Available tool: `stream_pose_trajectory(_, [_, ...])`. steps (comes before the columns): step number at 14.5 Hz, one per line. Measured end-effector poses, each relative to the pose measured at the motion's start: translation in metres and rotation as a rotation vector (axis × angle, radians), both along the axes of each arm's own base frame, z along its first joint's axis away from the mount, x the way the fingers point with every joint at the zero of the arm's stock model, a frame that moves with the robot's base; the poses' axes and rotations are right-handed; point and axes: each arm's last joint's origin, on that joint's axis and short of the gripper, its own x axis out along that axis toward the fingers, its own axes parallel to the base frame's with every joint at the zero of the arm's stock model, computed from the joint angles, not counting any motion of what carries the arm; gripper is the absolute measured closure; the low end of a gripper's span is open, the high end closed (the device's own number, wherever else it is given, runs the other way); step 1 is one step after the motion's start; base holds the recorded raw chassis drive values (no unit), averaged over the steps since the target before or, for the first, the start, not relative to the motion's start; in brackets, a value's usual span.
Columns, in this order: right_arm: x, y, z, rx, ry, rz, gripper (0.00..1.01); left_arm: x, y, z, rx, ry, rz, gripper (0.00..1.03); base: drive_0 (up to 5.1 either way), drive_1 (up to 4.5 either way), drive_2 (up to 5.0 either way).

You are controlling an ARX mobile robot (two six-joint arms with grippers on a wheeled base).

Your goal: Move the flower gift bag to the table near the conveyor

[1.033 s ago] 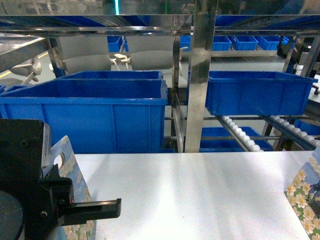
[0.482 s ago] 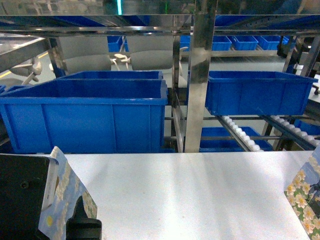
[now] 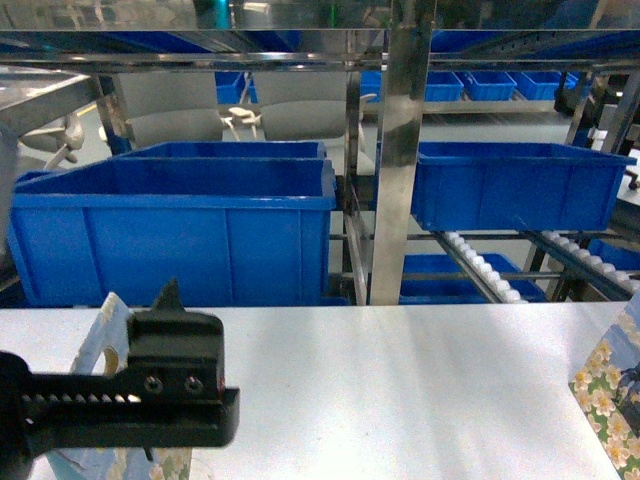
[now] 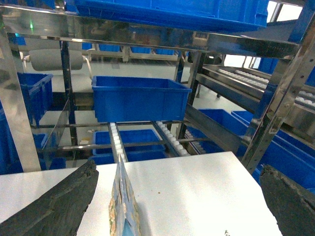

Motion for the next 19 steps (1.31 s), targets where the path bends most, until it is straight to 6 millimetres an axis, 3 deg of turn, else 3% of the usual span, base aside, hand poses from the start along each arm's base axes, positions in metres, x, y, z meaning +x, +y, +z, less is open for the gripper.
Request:
stream_pose_trajectory(2, [0.0, 0.0, 0.0, 0.0, 0.0, 0.0, 0.03, -0.003, 0.014, 0.006, 0.012, -0.017, 0.021, 0.05, 0.0, 0.0, 0.0])
stream_pose_trajectory(6, [0.0, 0.0, 0.0, 0.0, 0.0, 0.0, 0.03, -0.017, 0.073, 0.007, -0.01, -0.054, 0.131, 0.05, 0.0, 0.0, 0.0])
stream_pose_trajectory(10, [0.0, 0.0, 0.0, 0.0, 0.0, 0.0, 0.03, -0.026, 0.102, 0.022, -0.02, -0.124, 0.177, 0.05, 0.0, 0.0, 0.0])
stream_pose_trajectory(13, [0.0, 0.0, 0.0, 0.009, -0.01, 0.012, 0.04, -0.027, 0.103, 0.024, -0.006, -0.133, 0.176, 0.05, 0.0, 0.0, 0.0])
stream_pose_trajectory(14, [0.0, -0.004, -0.002, 0.046, -0.051, 0.097, 0.14, -0.027, 0.103, 0.023, -0.003, -0.13, 0.176, 0.05, 0.0, 0.0, 0.0])
stream_pose_trajectory(15, [-0.001, -0.009, -0.008, 0.061, -0.067, 0.145, 0.23, -0.028, 0.107, 0.022, -0.034, -0.16, 0.103, 0.11, 0.0, 0.0, 0.0])
stream_pose_trajectory(19, [0.0, -0.018, -0.029, 0.07, -0.051, 0.256, 0.69, -0.038, 0.115, 0.024, -0.099, -0.168, -0.144, 0.57, 0.0, 0.0, 0.0])
